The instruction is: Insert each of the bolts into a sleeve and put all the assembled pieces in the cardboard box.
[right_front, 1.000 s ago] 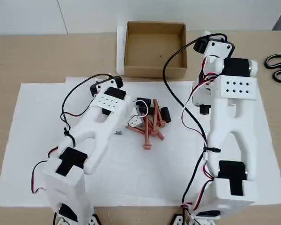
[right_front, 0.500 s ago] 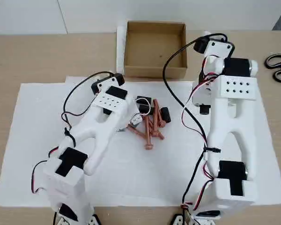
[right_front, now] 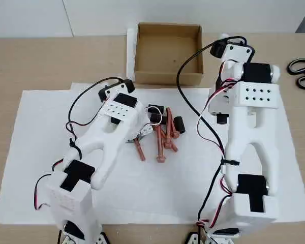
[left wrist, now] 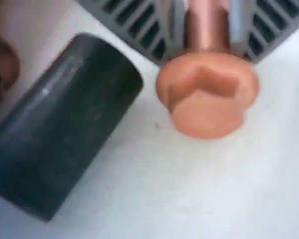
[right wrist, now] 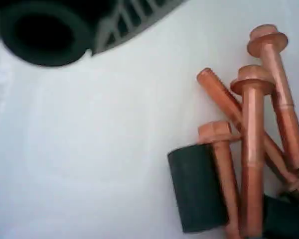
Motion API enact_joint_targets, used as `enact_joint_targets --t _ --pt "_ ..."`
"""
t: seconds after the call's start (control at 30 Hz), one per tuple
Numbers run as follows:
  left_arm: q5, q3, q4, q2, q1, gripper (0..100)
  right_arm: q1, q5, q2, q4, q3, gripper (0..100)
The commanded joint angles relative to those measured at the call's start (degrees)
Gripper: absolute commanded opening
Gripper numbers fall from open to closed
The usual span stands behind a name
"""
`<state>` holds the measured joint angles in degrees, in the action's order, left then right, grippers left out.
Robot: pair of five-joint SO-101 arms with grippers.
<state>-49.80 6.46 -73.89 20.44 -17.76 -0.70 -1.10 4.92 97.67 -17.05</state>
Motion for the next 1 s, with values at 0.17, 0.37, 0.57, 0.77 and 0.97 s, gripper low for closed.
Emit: enact_joint_targets --t 0.17,0.37,0.57,0.77,0.97 --pt "15.4 -9.1 -16.2 -1.1 3.5 1 -0.4 -0.4 -3.1 -1.5 1.9 0.5" --pt "39.6 -13.4 -20.3 -0.7 6.2 1 -0.4 -0.4 -3.1 -3.1 4.4 0.5" --pt "53.6 -13.4 -17.6 -0.6 7.7 1 -0.2 -0.4 -3.6 -3.8 4.5 0.6" --pt "53.8 -13.3 -13.1 3.5 7.7 1 0.0 -0.4 -3.6 -4.4 4.7 0.6" --pt "53.6 -13.4 -7.8 9.2 7.6 1 -0.3 -0.4 -3.4 -4.7 4.7 0.6"
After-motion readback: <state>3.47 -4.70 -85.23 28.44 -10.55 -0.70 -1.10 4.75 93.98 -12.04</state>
